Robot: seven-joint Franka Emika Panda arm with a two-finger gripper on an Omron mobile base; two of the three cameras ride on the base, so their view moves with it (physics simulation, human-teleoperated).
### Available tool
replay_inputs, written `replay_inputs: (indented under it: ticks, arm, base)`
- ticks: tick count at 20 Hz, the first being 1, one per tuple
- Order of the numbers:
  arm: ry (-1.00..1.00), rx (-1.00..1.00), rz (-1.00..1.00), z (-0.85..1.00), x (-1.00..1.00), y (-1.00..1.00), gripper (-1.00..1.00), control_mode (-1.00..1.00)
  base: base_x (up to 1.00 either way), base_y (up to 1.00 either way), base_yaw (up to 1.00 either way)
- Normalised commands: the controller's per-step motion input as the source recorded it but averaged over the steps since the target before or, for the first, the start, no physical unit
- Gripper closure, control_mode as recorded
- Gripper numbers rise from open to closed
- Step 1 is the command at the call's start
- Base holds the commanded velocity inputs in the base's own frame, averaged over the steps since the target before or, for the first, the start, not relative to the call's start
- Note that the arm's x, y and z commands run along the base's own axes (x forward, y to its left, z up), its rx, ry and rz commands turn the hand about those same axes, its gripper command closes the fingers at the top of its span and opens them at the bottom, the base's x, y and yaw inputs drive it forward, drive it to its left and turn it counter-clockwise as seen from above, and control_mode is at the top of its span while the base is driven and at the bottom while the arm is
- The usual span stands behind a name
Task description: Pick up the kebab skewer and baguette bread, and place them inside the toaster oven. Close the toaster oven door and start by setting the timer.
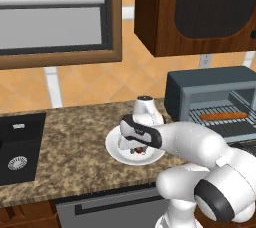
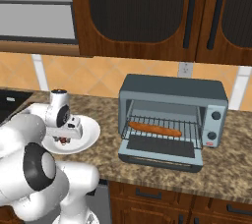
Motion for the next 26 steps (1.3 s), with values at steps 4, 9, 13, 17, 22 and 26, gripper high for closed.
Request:
replay_inputs:
  ticks: [4,9,13,17,22,26]
  arm:
    - [-0.15,0.0,0.19,1.0,-0.55,-0.73,1.0,-1.0]
    - [-0.19,0.0,0.27,0.98,-0.8,-0.86,1.0,-1.0]
    - [-0.15,0.0,0.34,0.38,-0.18,-1.0,1.0,-1.0]
    - [-0.17,-0.01,0.32,0.28,0.0,-1.0,1.0,-1.0]
    - [-0.06,-0.02,0.25,0.49,0.09,-1.0,1.0,-1.0]
    - [0.0,-0.01,0.22,0.19,0.29,-1.0,1.0,-1.0]
  base:
    - [0.0,0.0,0.0]
    - [0.0,0.0,0.0]
    - [0.0,0.0,0.0]
    - [0.0,0.0,0.0]
    - [0.0,0.0,0.0]
    - [0.0,0.0,0.0]
